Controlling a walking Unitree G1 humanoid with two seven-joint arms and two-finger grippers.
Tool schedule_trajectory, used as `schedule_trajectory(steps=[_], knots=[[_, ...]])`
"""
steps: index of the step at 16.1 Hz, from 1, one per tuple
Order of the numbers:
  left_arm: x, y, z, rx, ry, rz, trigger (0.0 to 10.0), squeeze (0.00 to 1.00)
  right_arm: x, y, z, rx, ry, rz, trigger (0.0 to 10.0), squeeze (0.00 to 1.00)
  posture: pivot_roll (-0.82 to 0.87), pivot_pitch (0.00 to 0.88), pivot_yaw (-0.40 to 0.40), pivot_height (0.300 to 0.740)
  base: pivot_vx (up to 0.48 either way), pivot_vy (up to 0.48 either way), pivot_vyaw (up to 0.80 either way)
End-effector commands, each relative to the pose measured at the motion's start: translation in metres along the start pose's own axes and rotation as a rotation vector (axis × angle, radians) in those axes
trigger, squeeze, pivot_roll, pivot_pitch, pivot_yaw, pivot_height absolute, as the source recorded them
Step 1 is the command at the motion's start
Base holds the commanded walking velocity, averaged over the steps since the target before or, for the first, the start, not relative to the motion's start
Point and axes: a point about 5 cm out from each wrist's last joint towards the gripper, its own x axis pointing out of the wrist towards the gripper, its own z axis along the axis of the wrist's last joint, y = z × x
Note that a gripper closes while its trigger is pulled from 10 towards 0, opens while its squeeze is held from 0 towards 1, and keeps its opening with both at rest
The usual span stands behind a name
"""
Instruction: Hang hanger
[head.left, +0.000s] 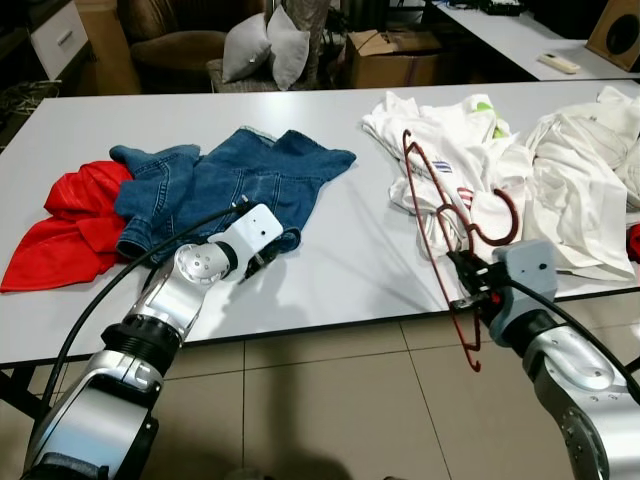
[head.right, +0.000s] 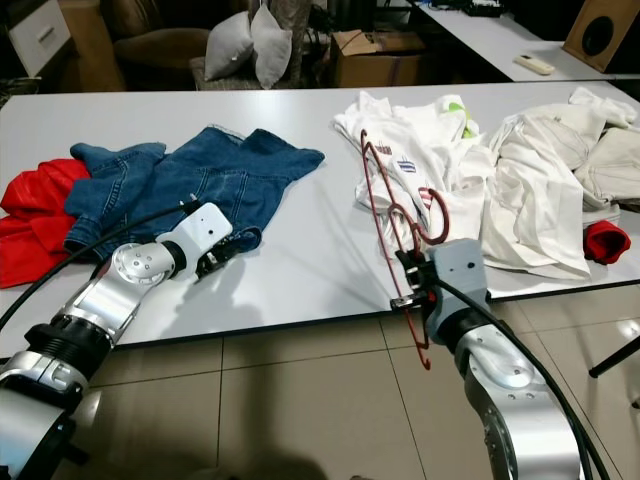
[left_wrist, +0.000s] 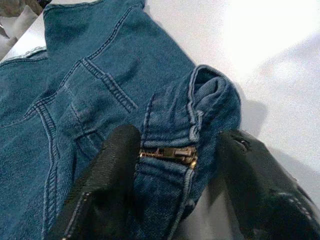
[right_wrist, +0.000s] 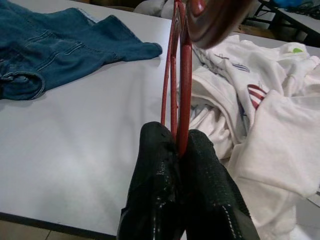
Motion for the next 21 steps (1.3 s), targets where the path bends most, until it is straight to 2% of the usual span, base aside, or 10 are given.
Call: schedule_trajectory(steps=[1,10,14,18,20,21], knots=[[0.003,0.003,0.002,0.031,-0.001,0.02,0.0,0.0,-0.003,0.0,0.005,-0.026,-0.016,-0.001,10.0,0.0,-0.05,0.0,-0.026,0.74,0.0,0.0,0.0],[0.012,0.011,0.0,0.026,0.035,0.089,0.0,0.0,-0.004,0.002,0.004,-0.032,-0.011,0.005,10.0,0.0,-0.06,0.0,-0.018,0.74,0.0,0.0,0.0],[0.012,0.015,0.0,-0.016,0.028,0.111,0.0,0.0,-0.004,0.002,0.004,-0.031,-0.009,0.007,10.0,0.0,-0.06,0.0,-0.021,0.74,0.0,0.0,0.0],[0.012,0.023,0.011,-0.166,-0.041,0.122,0.0,0.0,-0.005,0.005,0.005,-0.036,-0.014,0.062,10.0,0.0,-0.05,0.0,-0.022,0.74,0.0,0.0,0.0],[0.012,0.029,0.022,-0.279,-0.109,0.139,0.0,0.0,-0.009,0.012,0.004,-0.052,-0.009,0.163,10.0,0.0,-0.05,0.0,-0.022,0.74,0.0,0.0,0.0],[0.011,0.034,0.029,-0.308,-0.146,0.144,0.0,0.0,-0.012,0.017,0.004,-0.052,-0.002,0.22,10.0,0.0,-0.05,0.0,-0.022,0.74,0.0,0.0,0.0]])
